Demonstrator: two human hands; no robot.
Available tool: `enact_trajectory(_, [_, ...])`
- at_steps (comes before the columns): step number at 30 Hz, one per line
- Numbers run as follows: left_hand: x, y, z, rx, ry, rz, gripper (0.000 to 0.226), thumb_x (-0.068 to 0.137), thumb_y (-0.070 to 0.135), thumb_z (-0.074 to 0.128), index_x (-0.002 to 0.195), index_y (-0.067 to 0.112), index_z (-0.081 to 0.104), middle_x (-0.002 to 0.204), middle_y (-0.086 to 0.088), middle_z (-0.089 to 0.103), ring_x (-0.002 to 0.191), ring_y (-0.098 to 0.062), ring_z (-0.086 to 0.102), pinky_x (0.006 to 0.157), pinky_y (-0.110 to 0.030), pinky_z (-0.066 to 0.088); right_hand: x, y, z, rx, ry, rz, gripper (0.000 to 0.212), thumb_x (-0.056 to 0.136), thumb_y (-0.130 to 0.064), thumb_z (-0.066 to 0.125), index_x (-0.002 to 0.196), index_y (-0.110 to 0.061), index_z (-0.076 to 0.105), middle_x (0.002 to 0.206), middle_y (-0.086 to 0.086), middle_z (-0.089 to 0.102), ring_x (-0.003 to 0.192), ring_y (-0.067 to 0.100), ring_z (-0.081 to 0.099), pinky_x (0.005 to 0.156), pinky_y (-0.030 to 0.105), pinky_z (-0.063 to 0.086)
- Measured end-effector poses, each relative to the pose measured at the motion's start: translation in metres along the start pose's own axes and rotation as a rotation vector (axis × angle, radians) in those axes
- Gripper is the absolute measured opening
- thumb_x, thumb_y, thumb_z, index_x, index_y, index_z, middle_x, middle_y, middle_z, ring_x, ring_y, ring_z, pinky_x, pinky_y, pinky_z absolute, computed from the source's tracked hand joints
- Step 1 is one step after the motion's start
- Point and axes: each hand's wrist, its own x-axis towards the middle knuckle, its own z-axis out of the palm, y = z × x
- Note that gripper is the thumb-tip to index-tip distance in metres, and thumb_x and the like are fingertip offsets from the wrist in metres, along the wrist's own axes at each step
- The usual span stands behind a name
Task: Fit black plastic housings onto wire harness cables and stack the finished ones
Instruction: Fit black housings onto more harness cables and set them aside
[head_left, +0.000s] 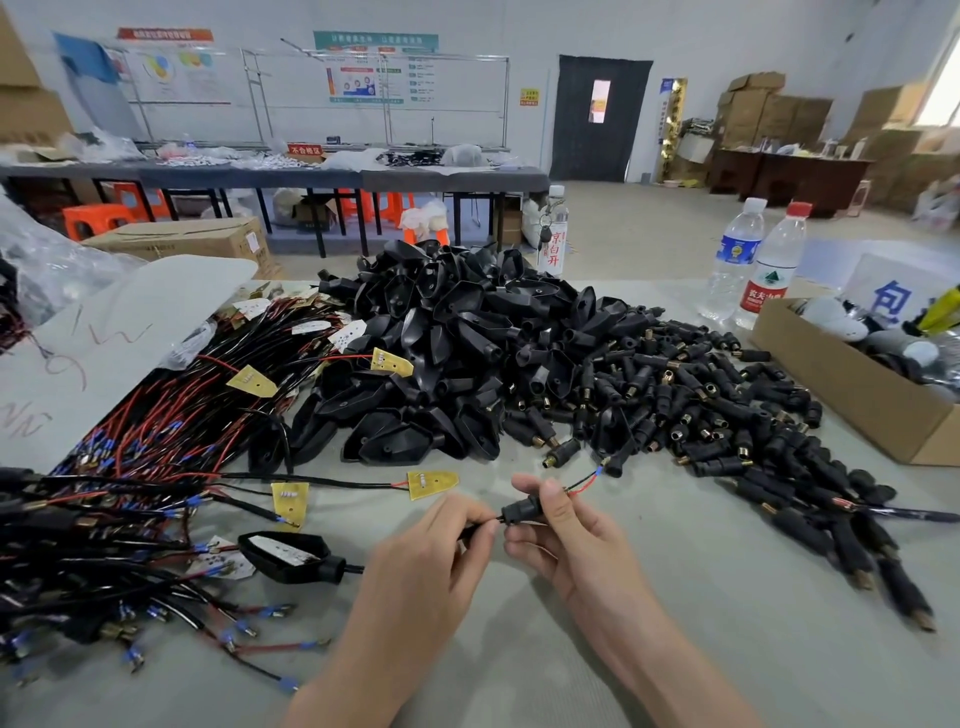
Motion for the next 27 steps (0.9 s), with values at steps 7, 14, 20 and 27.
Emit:
enact_trajectory(7, [0.0009, -0.0025, 0.0050, -0.203, 0.023, -0.135, 0.008, 0.096, 0.026, 0.061, 0.088, 0.027, 0.061, 0.077, 0.014, 0.063, 0.070, -0.009, 0.061, 0.063, -0.030, 0.049, -0.0009, -0.0021, -0.0029, 0.075, -0.068, 0.051, 0.036, 0.087, -0.032, 0.063, 0.112, -0.009, 0.076, 0.091, 0.016, 0.070, 0.082, 0.021, 0.071, 0.075, 0.027, 0.059])
enact_trajectory(14, [0.0011, 0.0017, 0.0022, -0.025, 0.049, -0.040, 0.011, 0.095, 0.034, 0.057, 0.091, 0.026, 0.063, 0.077, 0.021, 0.059, 0.062, 0.007, 0.050, 0.056, -0.017, 0.044, 0.0010, -0.0005, -0.0034, 0.100, -0.027, 0.084, 0.037, 0.084, -0.033, 0.065, 0.102, -0.003, 0.077, 0.086, 0.018, 0.069, 0.074, 0.021, 0.072, 0.068, 0.026, 0.060])
enact_trajectory(20, [0.0027, 0.0035, -0.0015, 0.079, 0.099, 0.033, 0.005, 0.093, 0.025, 0.064, 0.089, 0.022, 0.065, 0.075, 0.019, 0.058, 0.059, 0.001, 0.049, 0.052, -0.025, 0.048, 0.0033, 0.0009, -0.0026, 0.103, -0.027, 0.135, 0.038, 0.087, -0.037, 0.064, 0.093, -0.004, 0.079, 0.088, 0.021, 0.072, 0.072, 0.020, 0.073, 0.065, 0.026, 0.060])
enact_trajectory(27, [0.0054, 0.0048, -0.0036, 0.168, 0.092, 0.112, 0.008, 0.088, 0.018, 0.073, 0.085, 0.019, 0.066, 0.071, 0.022, 0.043, 0.057, 0.003, 0.035, 0.050, -0.014, 0.036, 0.0049, 0.0039, -0.0053, 0.064, -0.007, 0.160, 0.038, 0.090, -0.038, 0.065, 0.092, -0.002, 0.079, 0.089, 0.021, 0.072, 0.070, 0.019, 0.072, 0.063, 0.025, 0.059])
